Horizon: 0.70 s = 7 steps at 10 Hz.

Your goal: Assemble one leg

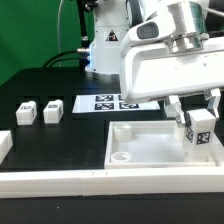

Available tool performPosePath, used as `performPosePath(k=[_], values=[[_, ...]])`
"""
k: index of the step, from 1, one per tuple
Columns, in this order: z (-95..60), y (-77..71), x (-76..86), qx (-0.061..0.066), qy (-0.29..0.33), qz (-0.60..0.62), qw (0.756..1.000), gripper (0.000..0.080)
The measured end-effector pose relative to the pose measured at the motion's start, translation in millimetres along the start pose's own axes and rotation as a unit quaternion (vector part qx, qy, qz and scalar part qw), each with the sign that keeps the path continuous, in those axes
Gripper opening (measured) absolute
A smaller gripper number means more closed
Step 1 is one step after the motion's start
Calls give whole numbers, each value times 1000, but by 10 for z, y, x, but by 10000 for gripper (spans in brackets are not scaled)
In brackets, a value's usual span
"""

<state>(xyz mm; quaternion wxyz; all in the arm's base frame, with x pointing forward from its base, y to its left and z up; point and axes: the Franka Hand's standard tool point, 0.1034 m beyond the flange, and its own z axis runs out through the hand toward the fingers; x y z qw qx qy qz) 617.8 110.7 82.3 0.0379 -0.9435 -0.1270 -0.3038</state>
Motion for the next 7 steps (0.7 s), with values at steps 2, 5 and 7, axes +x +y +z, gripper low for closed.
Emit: performPosePath(k=[2,5,7], values=[[5,19,8,-1,3,0,1000,294],[-8,3,51,1,-4,-2,1000,303],[-12,13,82,1,-3,-2,1000,507]])
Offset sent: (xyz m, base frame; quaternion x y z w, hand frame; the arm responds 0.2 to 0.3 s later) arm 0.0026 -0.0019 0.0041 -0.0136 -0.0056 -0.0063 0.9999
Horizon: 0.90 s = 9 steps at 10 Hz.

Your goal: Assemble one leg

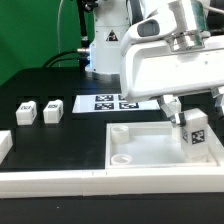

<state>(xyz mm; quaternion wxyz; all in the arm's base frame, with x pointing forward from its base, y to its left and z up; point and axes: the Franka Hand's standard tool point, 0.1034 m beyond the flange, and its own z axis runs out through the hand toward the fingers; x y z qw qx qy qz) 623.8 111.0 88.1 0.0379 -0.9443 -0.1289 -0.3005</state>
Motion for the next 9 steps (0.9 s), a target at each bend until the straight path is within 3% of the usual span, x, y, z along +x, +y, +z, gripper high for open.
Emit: performPosePath(k=[1,6,9], values=[[0,3,15,0,1,0,1000,616],[-18,15,139,2,-2,-1,1000,649],[-51,112,159,-3,-4,0,1000,649]])
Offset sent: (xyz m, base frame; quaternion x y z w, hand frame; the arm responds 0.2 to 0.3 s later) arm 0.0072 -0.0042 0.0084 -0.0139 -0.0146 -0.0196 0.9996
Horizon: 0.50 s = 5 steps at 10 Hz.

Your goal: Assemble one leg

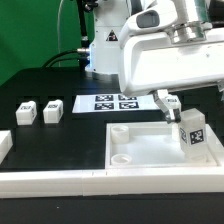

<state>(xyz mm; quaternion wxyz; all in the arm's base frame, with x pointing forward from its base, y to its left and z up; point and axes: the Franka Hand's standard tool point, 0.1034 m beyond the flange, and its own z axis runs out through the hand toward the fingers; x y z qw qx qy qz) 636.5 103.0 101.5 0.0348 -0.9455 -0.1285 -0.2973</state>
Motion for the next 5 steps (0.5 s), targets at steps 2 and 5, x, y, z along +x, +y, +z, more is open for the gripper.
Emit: performPosePath(k=[2,5], values=[[16,-47,-31,9,-28,-4,1000,649],[48,-172,-109,32,-115,7,993,649]])
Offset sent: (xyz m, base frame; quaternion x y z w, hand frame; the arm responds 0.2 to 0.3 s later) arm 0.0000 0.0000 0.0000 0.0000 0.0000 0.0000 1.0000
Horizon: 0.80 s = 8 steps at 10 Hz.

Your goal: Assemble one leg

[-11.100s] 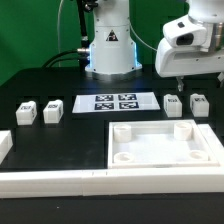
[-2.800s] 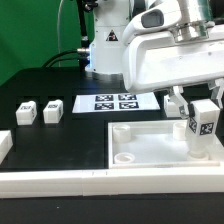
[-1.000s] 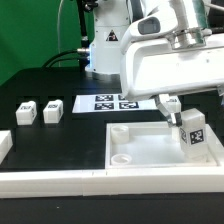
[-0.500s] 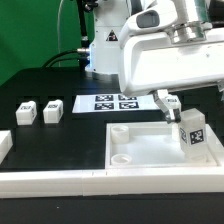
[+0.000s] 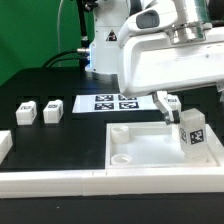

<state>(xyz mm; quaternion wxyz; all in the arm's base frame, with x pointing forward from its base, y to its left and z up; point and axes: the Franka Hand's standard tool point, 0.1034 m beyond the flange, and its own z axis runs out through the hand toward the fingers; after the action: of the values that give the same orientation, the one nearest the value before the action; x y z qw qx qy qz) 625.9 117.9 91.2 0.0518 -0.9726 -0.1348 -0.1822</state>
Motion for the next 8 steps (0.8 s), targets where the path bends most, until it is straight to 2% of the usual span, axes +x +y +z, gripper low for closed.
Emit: performPosePath(k=[2,3,4,5,8], values=[[9,23,23,11,-62,1,998,649],[32,1,-44,21,-111,8,994,649],[45,23,21,26,-126,9,992,649],[62,72,77,21,-106,10,994,649],[77,157,36,17,-105,15,994,649]])
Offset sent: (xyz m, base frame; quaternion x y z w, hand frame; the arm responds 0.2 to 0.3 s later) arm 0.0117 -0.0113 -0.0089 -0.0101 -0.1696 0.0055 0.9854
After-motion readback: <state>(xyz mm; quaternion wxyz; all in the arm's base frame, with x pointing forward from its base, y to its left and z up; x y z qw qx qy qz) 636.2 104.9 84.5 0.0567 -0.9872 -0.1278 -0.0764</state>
